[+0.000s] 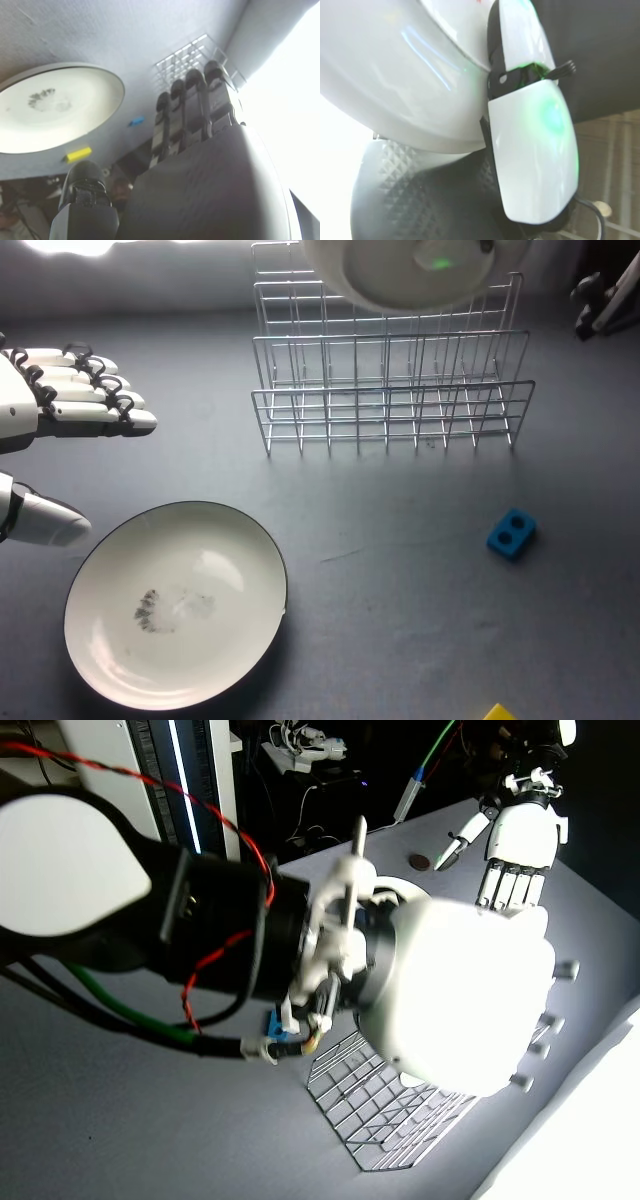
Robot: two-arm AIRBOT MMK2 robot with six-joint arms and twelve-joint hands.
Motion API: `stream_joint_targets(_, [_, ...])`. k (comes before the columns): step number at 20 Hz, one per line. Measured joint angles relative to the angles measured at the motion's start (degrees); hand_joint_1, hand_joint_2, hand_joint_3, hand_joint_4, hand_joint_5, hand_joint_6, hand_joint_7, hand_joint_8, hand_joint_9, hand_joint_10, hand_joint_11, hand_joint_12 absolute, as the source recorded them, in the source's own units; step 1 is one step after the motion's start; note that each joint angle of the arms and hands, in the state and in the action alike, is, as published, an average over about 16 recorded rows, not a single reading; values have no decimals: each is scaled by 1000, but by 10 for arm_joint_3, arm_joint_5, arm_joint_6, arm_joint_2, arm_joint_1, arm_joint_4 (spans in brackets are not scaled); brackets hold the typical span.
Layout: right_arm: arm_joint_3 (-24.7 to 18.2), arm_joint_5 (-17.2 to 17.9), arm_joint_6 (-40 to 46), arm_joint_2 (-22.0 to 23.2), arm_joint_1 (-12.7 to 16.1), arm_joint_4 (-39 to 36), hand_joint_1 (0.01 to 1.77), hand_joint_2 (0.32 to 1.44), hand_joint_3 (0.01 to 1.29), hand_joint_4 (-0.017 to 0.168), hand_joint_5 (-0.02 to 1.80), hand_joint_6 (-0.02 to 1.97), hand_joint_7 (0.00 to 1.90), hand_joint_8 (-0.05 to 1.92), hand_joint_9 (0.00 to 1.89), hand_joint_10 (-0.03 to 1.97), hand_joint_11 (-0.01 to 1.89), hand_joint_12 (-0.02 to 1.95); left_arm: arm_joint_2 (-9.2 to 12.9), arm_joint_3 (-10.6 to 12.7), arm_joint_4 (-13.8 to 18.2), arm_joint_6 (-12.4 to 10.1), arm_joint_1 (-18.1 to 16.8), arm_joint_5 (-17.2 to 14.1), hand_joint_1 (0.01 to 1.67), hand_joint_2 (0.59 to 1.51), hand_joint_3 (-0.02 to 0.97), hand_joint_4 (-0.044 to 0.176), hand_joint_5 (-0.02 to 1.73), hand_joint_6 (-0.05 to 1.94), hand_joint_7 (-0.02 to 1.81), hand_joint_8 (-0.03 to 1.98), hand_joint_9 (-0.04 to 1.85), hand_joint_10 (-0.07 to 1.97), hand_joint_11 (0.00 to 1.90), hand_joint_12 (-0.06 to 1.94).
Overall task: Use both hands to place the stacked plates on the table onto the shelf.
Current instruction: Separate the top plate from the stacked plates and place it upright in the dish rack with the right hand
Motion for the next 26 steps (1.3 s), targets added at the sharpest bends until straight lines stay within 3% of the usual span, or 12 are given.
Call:
stream_joint_targets(6, [32,-4,57,-24,-10,-33,1323,995,16,-4,865,1087,960,936,1006,1033,862,1263,-1,8,15,0,6,-34,23,1137,16,6,126,12,117,5,89,7,24,64])
stream_joint_targets(17, [65,-4,66,-58,-31,-42,1326,995,16,-4,865,1086,966,925,1008,1060,850,1266,-3,25,77,1,21,-128,23,1143,16,3,128,12,118,5,84,6,25,41])
stream_joint_targets(26, [80,1,65,-71,-48,-54,1324,994,16,0,860,1087,975,958,1038,849,846,1262,-3,30,113,1,26,-173,22,1144,15,4,135,11,118,5,86,6,30,24])
